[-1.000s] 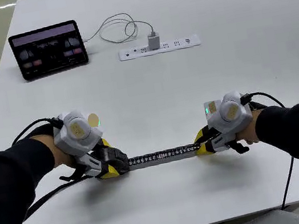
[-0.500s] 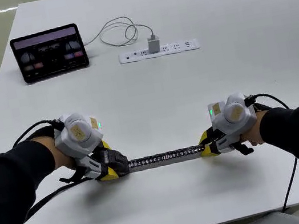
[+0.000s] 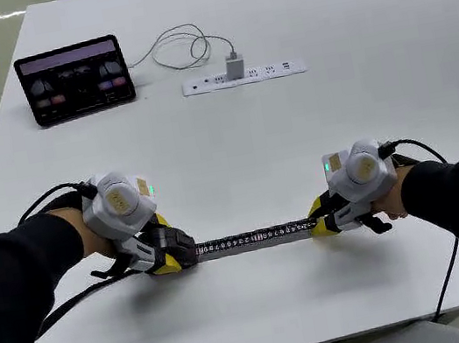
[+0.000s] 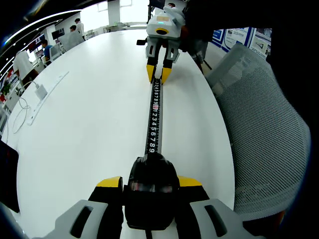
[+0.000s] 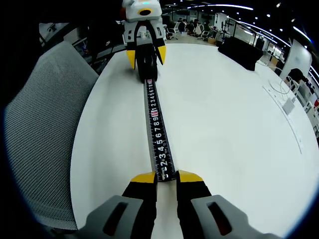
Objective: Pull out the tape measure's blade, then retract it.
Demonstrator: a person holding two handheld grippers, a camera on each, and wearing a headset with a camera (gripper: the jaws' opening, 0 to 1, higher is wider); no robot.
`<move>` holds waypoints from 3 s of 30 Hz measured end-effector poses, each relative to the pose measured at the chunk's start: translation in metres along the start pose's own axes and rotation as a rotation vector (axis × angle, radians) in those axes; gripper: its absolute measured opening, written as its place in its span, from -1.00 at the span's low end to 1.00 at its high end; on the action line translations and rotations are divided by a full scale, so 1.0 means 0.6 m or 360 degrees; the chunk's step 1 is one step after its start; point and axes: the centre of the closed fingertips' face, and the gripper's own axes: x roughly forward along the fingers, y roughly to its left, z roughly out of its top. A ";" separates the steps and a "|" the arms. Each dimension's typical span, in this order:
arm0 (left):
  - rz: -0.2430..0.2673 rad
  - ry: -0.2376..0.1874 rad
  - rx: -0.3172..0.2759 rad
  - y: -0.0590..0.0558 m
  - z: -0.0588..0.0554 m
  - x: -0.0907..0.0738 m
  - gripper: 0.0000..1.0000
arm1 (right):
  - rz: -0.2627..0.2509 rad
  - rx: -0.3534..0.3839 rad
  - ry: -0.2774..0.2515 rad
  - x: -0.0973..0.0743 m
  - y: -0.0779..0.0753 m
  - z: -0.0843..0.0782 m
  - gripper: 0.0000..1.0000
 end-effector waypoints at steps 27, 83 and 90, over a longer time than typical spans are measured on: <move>0.0000 -0.0006 -0.0011 0.001 0.000 0.001 -0.28 | -0.0011 0.0007 0.0026 -0.013 -0.006 -0.021 -0.81; -0.0004 -0.0021 -0.0025 0.002 0.001 0.002 -0.28 | -0.0021 0.0056 0.0039 -0.033 -0.010 -0.051 -0.82; -0.0001 -0.0024 -0.0026 0.001 0.001 0.000 -0.28 | -0.0005 0.0046 0.0044 -0.033 -0.010 -0.051 -0.82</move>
